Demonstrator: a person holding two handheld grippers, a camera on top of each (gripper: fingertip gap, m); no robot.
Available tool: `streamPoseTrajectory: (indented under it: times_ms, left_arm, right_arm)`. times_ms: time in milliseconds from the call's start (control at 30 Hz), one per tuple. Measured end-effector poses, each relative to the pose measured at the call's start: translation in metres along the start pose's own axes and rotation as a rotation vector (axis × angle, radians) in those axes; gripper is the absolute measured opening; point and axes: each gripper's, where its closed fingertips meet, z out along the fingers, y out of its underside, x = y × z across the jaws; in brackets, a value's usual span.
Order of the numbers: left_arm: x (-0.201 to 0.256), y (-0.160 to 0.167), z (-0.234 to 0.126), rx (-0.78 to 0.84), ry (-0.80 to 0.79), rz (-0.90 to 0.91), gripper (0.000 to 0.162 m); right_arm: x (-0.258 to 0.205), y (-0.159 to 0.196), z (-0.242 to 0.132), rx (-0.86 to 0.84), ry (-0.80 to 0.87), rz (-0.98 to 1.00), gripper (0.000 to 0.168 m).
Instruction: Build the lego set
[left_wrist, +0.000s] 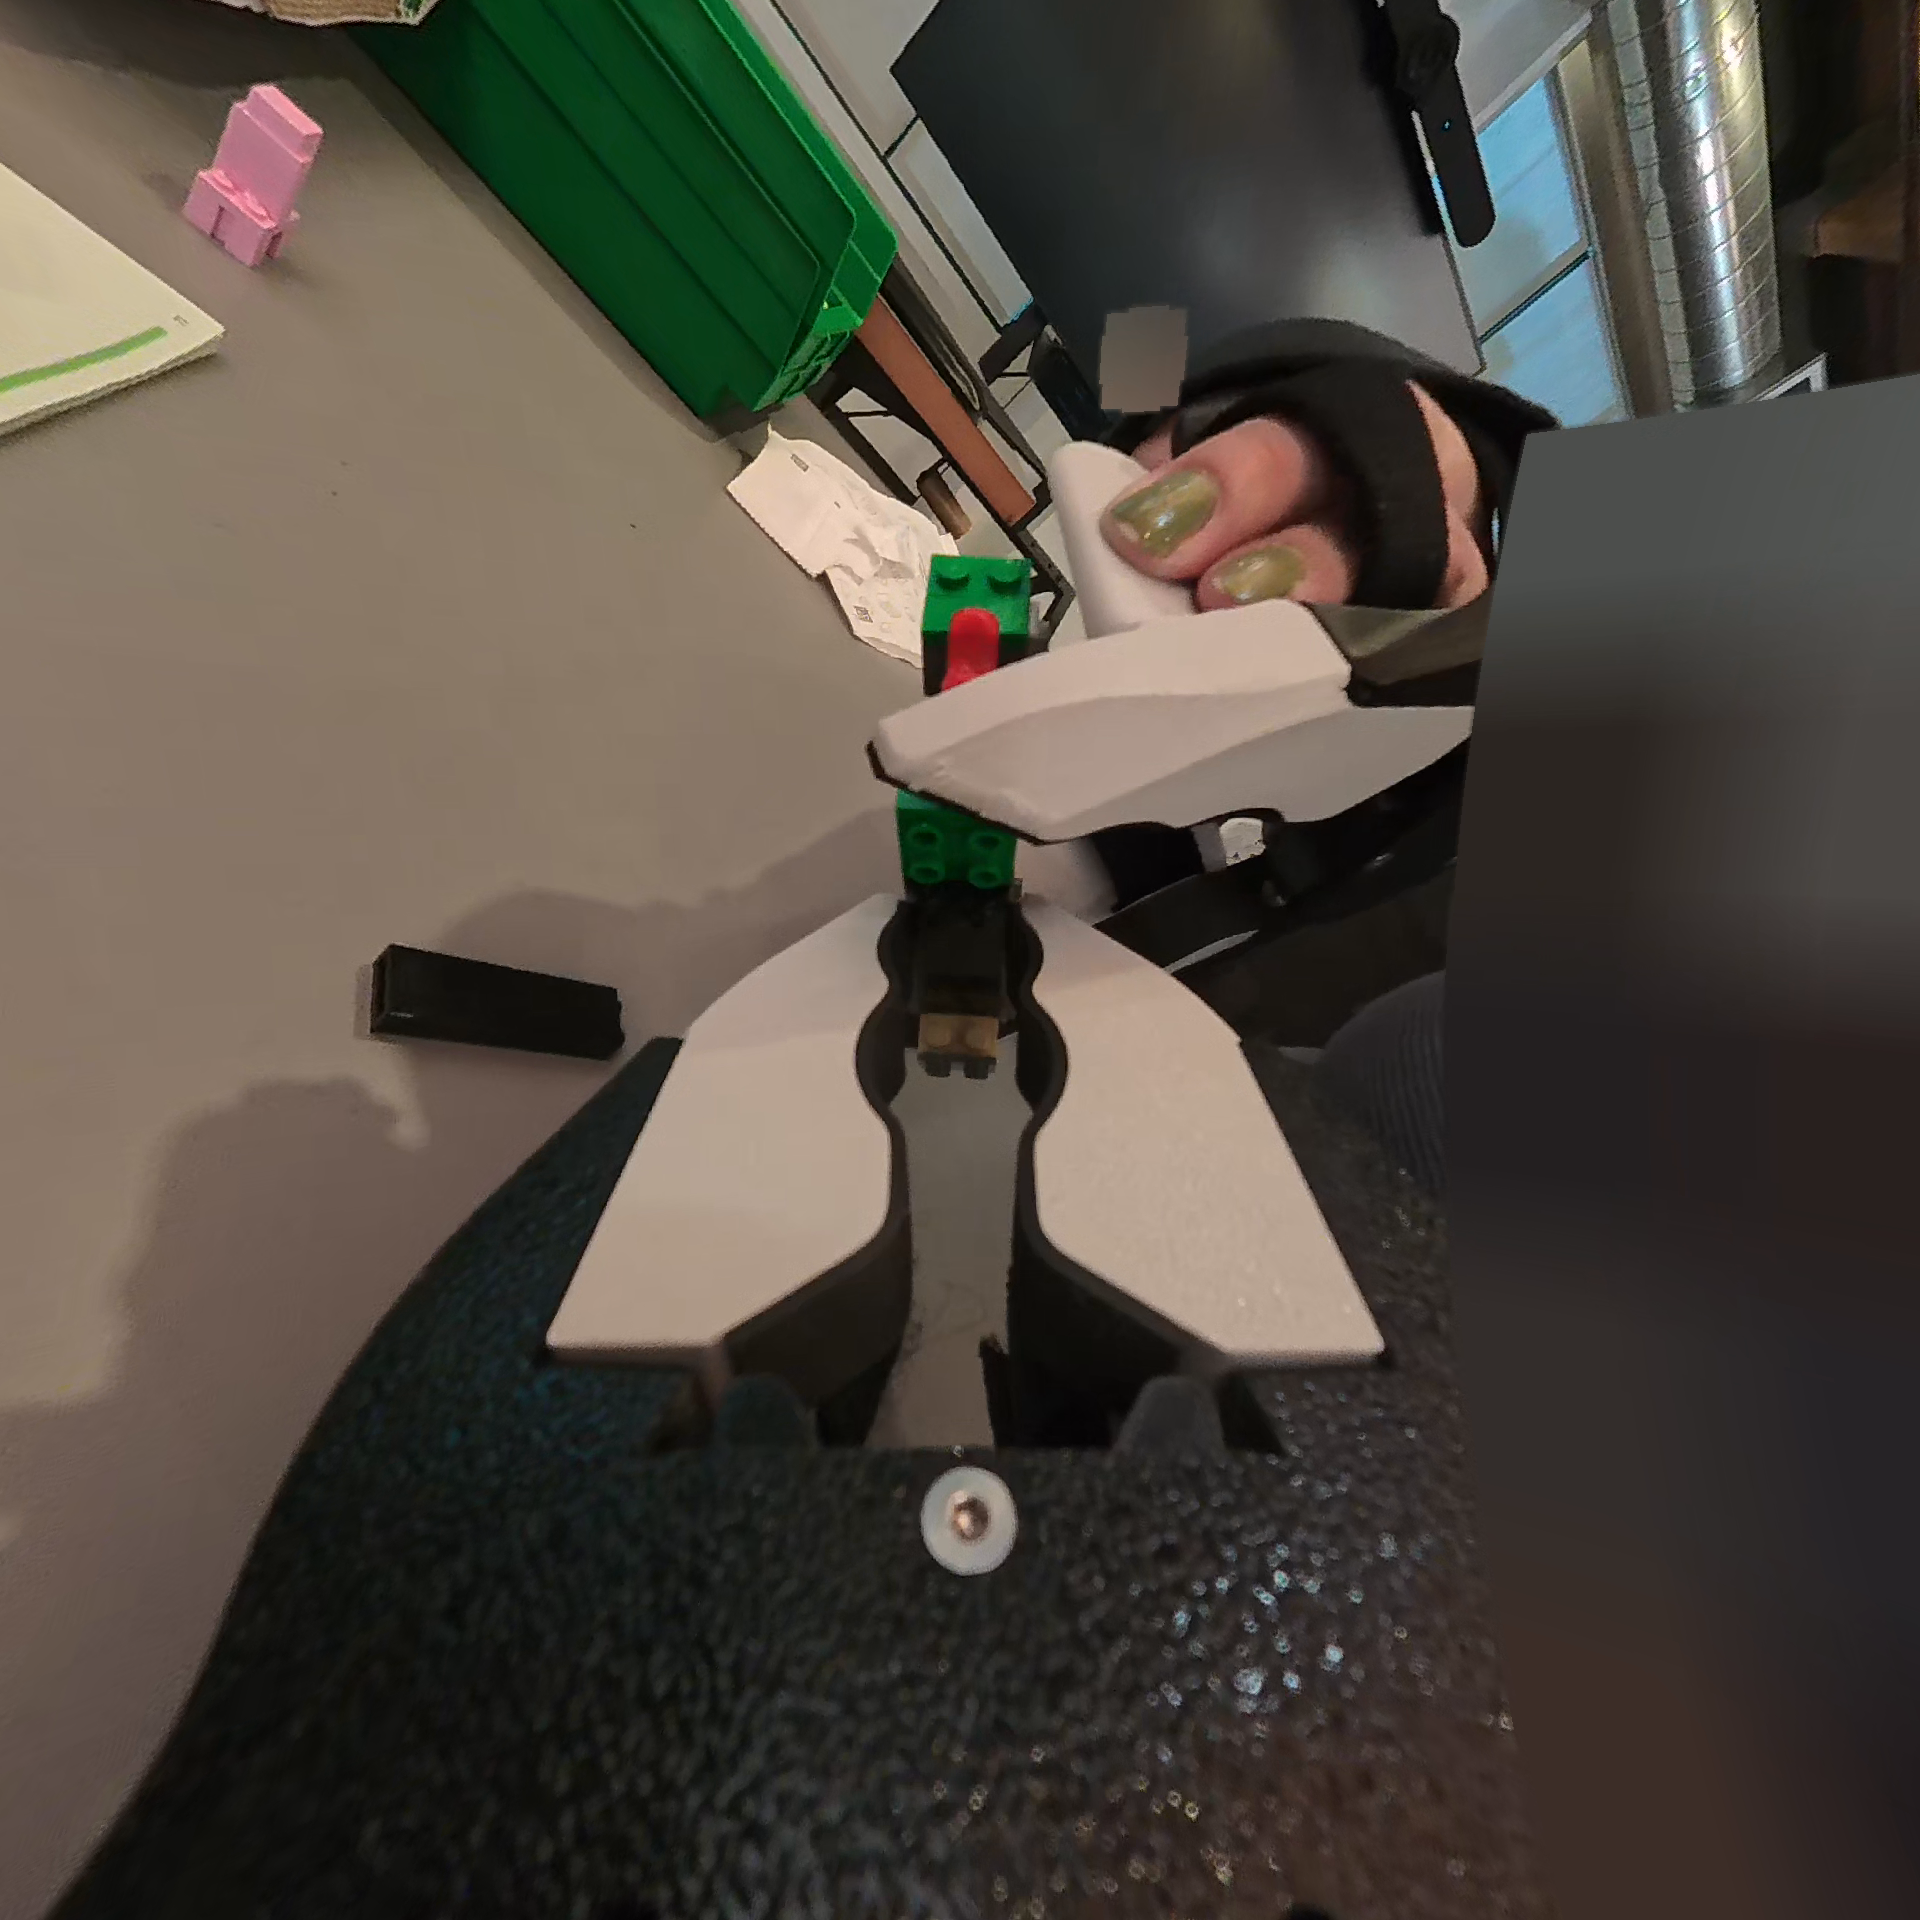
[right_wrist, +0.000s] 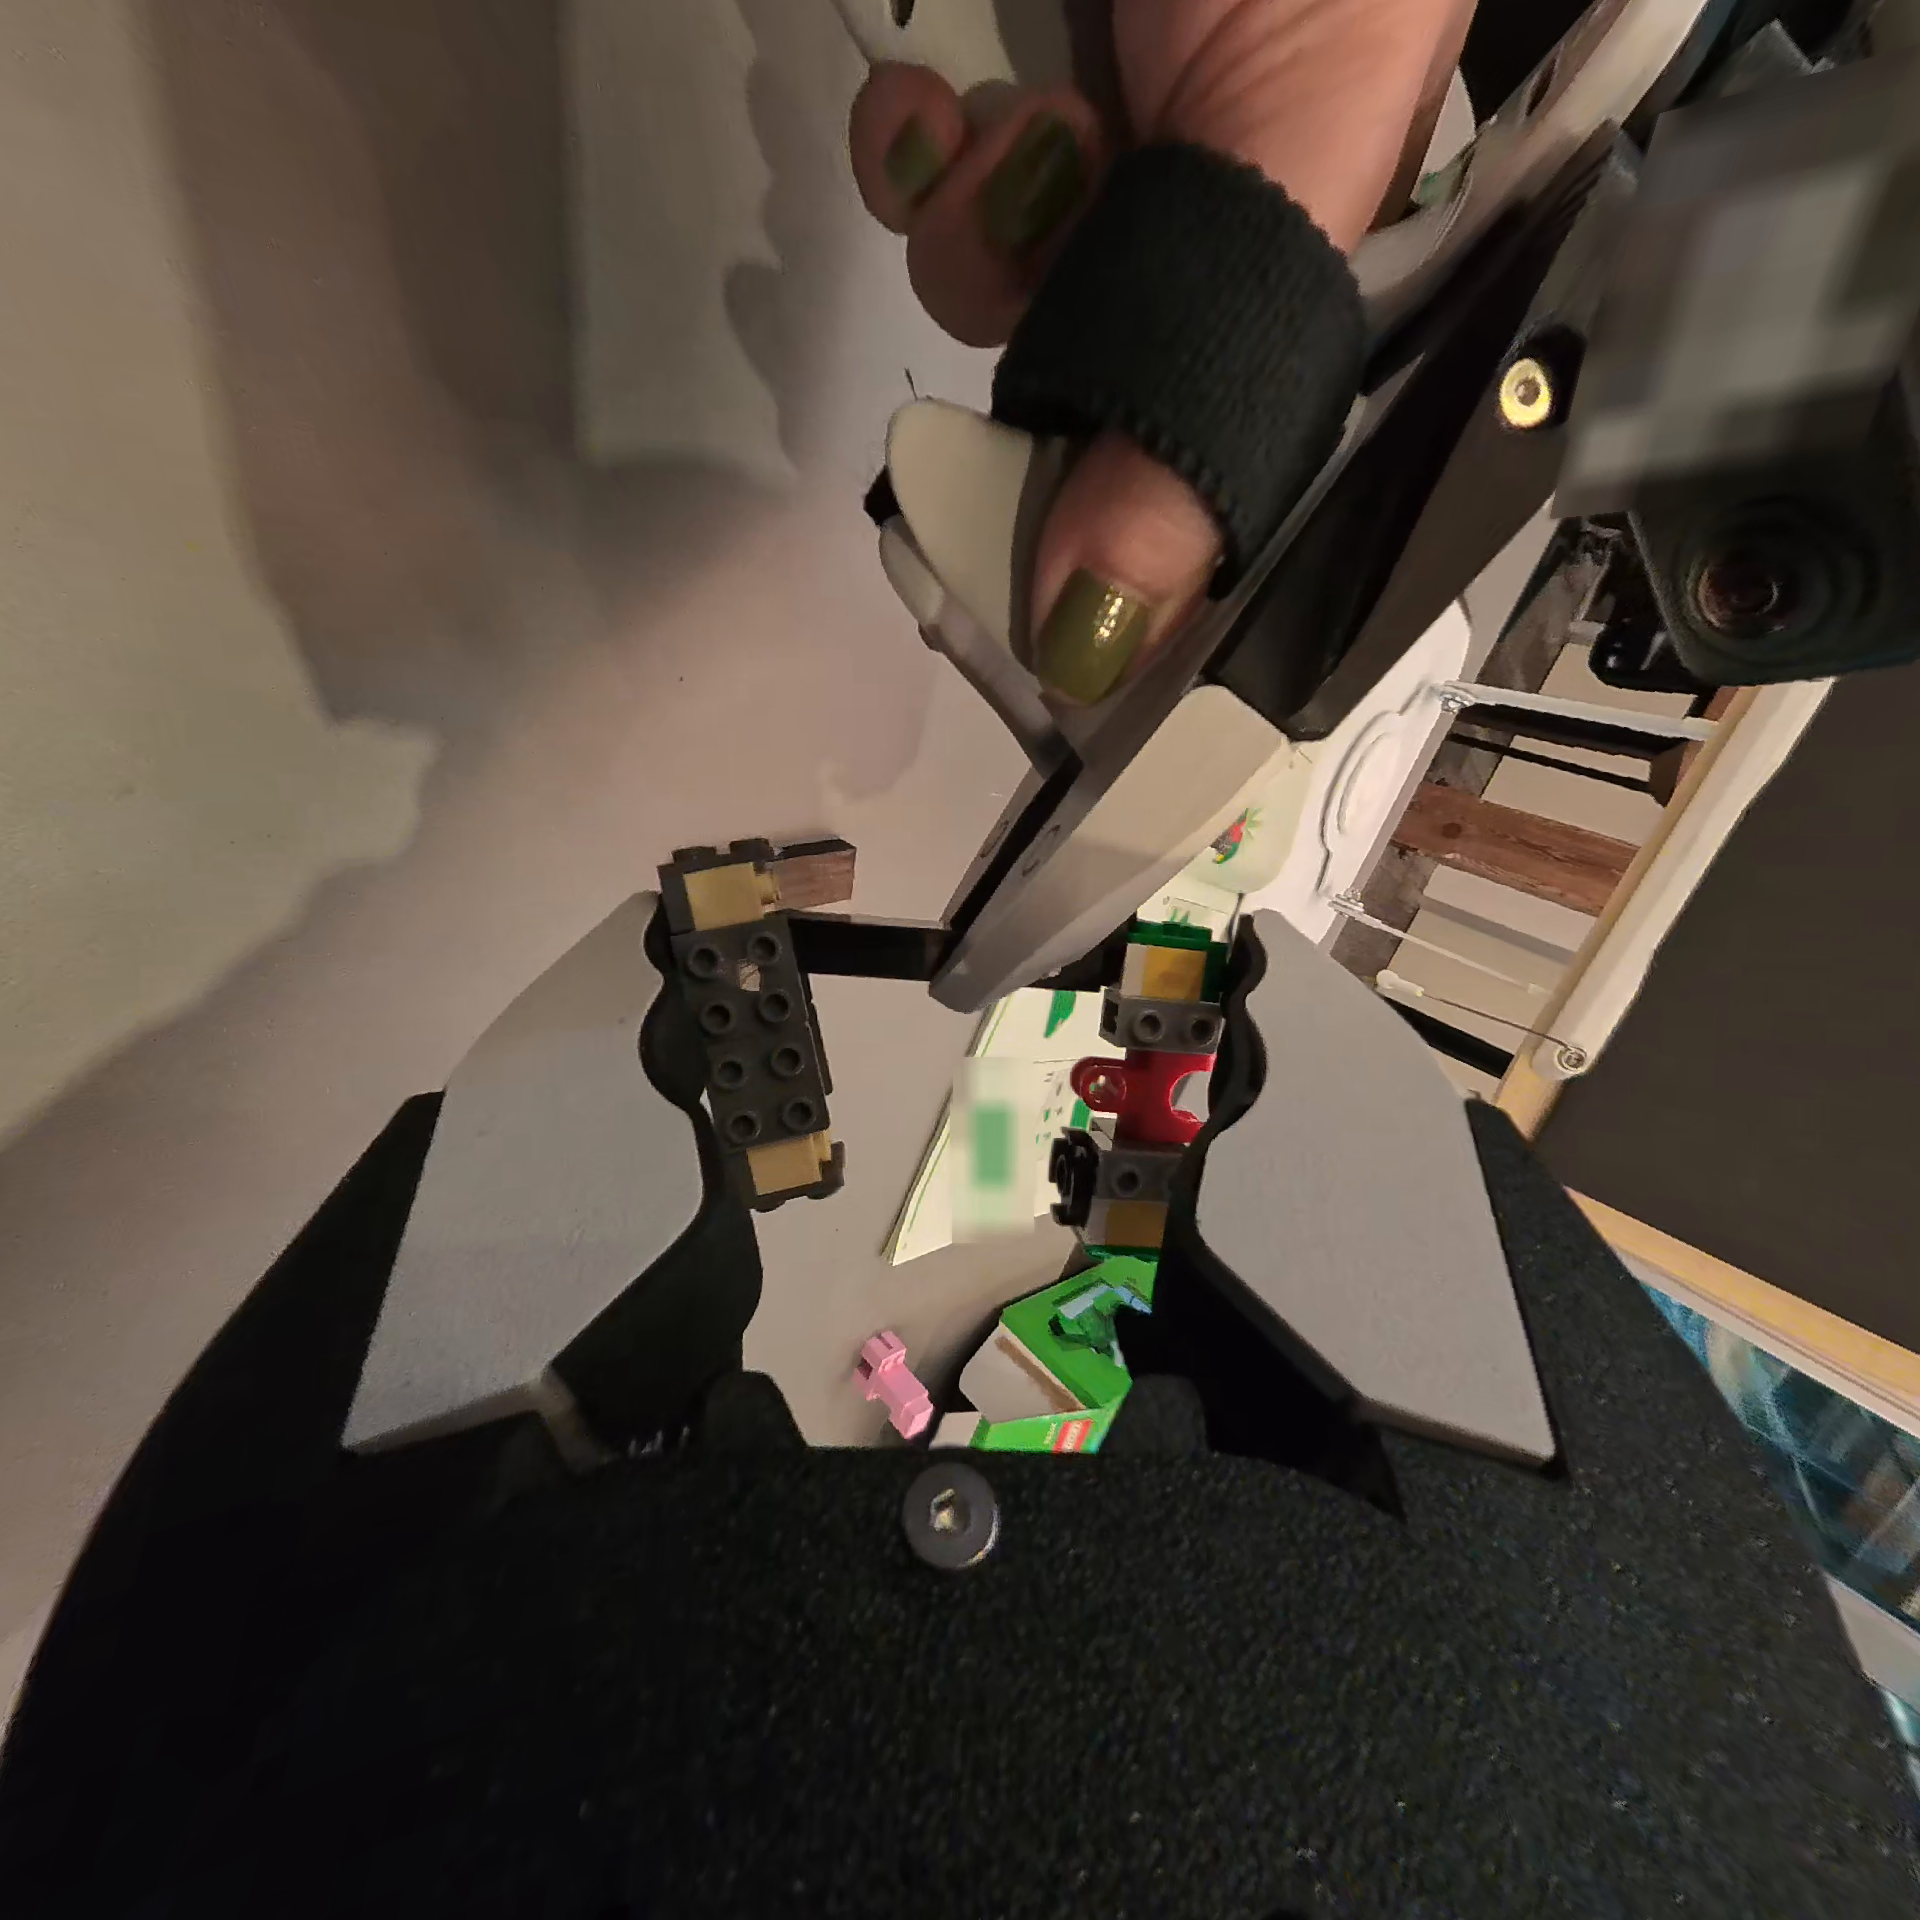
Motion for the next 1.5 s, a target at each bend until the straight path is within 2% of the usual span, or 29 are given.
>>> streamPoseTrajectory:
  times_ms: [400,900,1267,1500]
  left_arm:
    - [0.000,-0.001,0.001,0.004,0.003,0.016,0.016]
    - [-0.002,-0.005,0.003,0.030,-0.020,0.075,0.016]
    - [-0.016,0.017,0.040,-0.119,-0.213,0.332,0.016]
    - [-0.030,0.030,0.056,-0.155,-0.267,0.343,0.016]
  right_arm:
    - [0.001,0.001,0.000,0.007,0.030,0.010,0.096]
    - [0.006,0.004,0.001,0.024,0.159,0.061,0.097]
    - [-0.025,0.023,-0.003,-0.010,0.541,0.010,0.094]
    - [-0.047,0.034,0.004,-0.062,0.561,-0.056,0.092]
